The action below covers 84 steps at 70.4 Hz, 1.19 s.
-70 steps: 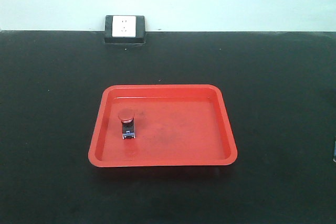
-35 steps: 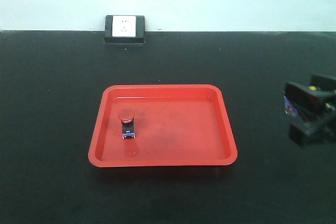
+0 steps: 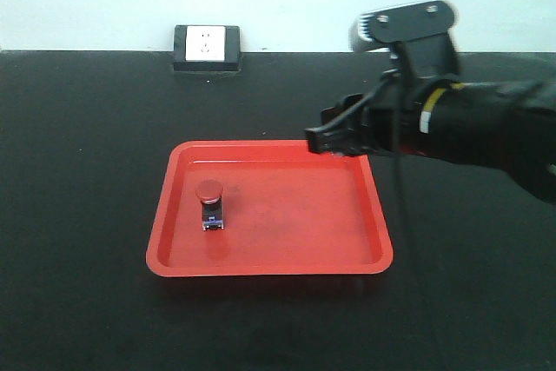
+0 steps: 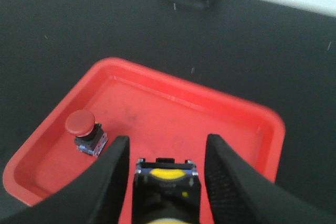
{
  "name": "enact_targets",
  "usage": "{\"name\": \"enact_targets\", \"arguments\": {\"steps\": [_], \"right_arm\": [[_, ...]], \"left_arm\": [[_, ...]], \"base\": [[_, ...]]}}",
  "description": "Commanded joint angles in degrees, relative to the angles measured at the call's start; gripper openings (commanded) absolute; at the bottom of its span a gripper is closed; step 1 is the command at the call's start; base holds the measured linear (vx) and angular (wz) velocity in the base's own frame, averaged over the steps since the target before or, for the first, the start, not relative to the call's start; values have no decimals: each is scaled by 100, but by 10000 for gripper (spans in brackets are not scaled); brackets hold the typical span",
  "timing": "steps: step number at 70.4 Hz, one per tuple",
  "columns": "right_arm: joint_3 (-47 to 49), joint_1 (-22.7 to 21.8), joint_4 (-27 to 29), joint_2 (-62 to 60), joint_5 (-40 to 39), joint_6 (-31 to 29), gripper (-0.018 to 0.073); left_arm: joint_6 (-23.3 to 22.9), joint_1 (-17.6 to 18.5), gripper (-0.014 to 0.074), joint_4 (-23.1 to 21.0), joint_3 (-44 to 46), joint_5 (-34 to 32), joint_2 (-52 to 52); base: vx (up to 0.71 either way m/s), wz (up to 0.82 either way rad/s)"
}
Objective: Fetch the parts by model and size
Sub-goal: 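Move the right gripper with the yellow-capped button over the tray, then lower the yellow-capped button beside the red one and open the right gripper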
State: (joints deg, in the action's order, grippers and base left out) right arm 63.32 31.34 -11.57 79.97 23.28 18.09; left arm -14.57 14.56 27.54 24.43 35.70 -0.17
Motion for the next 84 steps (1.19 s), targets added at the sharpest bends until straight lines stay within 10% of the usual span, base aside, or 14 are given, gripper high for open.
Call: {"name": "enact_targets", "arguments": {"steps": [1,36,84], "right_arm": [[732,8,-171,325,311,650,-3],[3163,1,-25,2728,3015,1037,-3],[3188,-12,91,3886,2327,1317,-2]], "left_arm": [[-13,11,-7,68,105,-353,89],[-13,11,-7,68,105,-353,89],[-13,11,-7,62,105,-359,89]], "base": [[0,0],[0,0],[0,0]]}}
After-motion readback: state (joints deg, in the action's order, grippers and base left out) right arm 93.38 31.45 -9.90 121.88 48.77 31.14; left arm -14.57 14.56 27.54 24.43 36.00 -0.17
